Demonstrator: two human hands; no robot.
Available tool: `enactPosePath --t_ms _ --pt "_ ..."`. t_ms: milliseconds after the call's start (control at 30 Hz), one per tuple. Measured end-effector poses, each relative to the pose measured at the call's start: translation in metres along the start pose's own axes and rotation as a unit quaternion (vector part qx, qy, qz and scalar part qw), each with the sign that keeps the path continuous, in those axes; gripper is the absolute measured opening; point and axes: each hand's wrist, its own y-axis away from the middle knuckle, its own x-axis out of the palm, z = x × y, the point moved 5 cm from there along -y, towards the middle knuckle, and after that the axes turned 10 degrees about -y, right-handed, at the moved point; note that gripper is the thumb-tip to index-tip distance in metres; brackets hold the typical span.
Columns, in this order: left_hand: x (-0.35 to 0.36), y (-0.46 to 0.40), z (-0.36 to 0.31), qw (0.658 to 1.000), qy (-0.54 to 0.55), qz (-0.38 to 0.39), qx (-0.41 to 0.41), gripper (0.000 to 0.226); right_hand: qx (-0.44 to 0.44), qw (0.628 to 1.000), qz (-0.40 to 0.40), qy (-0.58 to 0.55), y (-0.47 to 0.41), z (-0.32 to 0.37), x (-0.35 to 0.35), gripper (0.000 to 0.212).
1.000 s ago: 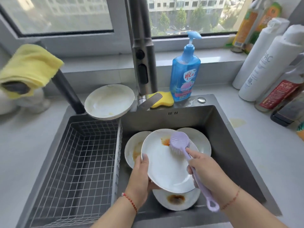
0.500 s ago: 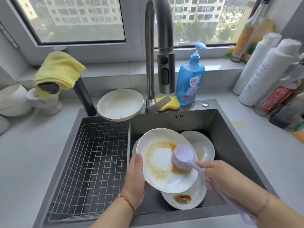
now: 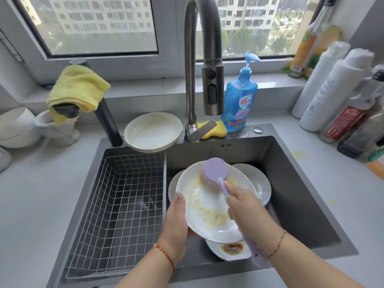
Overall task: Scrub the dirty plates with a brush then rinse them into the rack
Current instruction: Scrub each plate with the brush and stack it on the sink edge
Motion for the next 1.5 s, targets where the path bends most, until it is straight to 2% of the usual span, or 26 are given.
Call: enactPosePath --t_ms 67,133,300,400,467,533,633,700,833,900,1000,1067,1133,1267,1333,1433,1500 --pt "0.0 0.0 -0.001 1.0 -0.005 0.004 0.0 0.051 -0.01 0.999 -0.039 0.037 -0.004 -0.003 -0.007 0.057" --pt "0.0 -0.002 -0.002 1.0 -0.019 0.007 0.008 0.052 -0.014 1.0 -0.024 0.009 -0.004 -0.003 -0.003 0.055" --pt "0.001 -0.003 -0.011 1.0 -0.028 0.0 0.012 0.063 -0.021 0.996 0.085 0.013 0.02 0.009 0.021 0.05" --pt "-0.012 -0.007 -0.02 0.998 -0.009 -0.052 0.024 0.072 0.027 0.986 0.162 -0.012 0.043 0.01 0.019 0.038" --pt "-0.023 -0.012 -0.027 0.996 -0.016 -0.079 0.041 0.074 0.071 0.981 0.178 -0.019 0.059 0.014 0.006 0.036" --pt "-0.029 -0.015 -0.033 0.994 -0.016 -0.094 0.048 0.064 0.107 0.98 0.167 -0.003 0.063 0.014 -0.012 0.039" --pt "-0.03 -0.017 -0.037 0.995 -0.027 -0.077 0.053 0.047 0.074 0.983 0.127 0.105 0.045 0.01 -0.034 0.044" --pt "-0.024 -0.016 -0.035 0.997 -0.035 -0.059 0.047 0.046 0.06 0.986 0.089 0.131 0.024 0.009 -0.04 0.04" --pt "-0.01 -0.012 -0.033 0.998 -0.036 -0.027 0.036 0.059 0.005 0.996 0.053 0.078 -0.005 0.023 -0.021 0.03" --pt "-0.007 -0.012 -0.035 0.999 -0.033 -0.019 0.033 0.063 -0.001 0.995 0.074 0.06 -0.003 0.031 -0.004 0.031" --pt "-0.013 -0.015 -0.035 0.999 -0.019 -0.041 0.031 0.068 0.02 0.985 0.158 0.069 0.02 0.032 0.011 0.041" --pt "-0.019 -0.018 -0.037 0.998 -0.005 -0.059 0.028 0.077 0.033 0.977 0.195 0.075 0.041 0.034 0.007 0.036" --pt "-0.025 -0.02 -0.04 0.997 0.005 -0.074 0.026 0.075 0.05 0.972 0.212 0.085 0.054 0.037 -0.005 0.032" --pt "-0.029 -0.024 -0.044 0.997 -0.004 -0.065 0.029 0.055 0.06 0.962 0.194 0.18 0.048 0.032 -0.036 0.036" --pt "-0.026 -0.023 -0.045 0.998 -0.012 -0.057 0.028 0.059 0.064 0.953 0.187 0.228 0.038 0.029 -0.041 0.04" --pt "-0.02 -0.02 -0.045 0.998 -0.009 -0.056 0.023 0.061 0.008 0.94 0.085 0.331 0.017 0.028 -0.052 0.039" --pt "-0.019 -0.02 -0.045 0.998 -0.009 -0.06 0.021 0.058 0.015 0.941 0.081 0.329 0.013 0.022 -0.05 0.037"
